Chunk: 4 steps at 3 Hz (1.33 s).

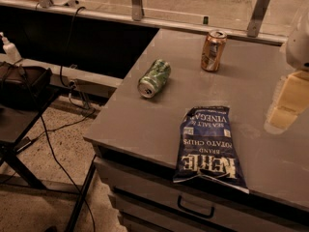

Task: Move blue chip bag near orange can

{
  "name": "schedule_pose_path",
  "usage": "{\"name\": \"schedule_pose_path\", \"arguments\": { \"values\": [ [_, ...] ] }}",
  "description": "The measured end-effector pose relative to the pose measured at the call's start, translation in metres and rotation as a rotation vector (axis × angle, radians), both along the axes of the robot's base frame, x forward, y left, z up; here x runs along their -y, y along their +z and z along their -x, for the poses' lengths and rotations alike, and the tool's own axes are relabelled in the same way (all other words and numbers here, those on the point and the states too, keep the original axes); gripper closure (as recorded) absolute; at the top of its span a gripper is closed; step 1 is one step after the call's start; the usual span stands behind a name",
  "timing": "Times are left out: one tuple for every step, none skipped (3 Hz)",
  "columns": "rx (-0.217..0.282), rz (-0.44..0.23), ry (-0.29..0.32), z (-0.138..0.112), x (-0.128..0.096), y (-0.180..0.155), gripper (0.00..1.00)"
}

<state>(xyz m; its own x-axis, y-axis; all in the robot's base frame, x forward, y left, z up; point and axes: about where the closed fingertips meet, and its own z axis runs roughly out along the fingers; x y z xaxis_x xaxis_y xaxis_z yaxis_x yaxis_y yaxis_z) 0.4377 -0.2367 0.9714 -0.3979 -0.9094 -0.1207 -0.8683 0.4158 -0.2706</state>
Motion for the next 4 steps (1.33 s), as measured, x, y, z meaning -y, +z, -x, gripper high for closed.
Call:
{"name": "schedule_pose_path", "arguments": {
  "values": [
    [0.0, 0.0, 0.0, 0.0, 0.0, 0.0, 0.0],
    [-0.013, -0.021, 0.063, 0.001, -0.016, -0.013, 0.0],
    [-0.042, -0.092, 0.125, 0.006, -0.035, -0.042, 0.0],
    [-0.081, -0.183, 0.169, 0.007, -0.061, -0.075, 0.0]
  ]
}}
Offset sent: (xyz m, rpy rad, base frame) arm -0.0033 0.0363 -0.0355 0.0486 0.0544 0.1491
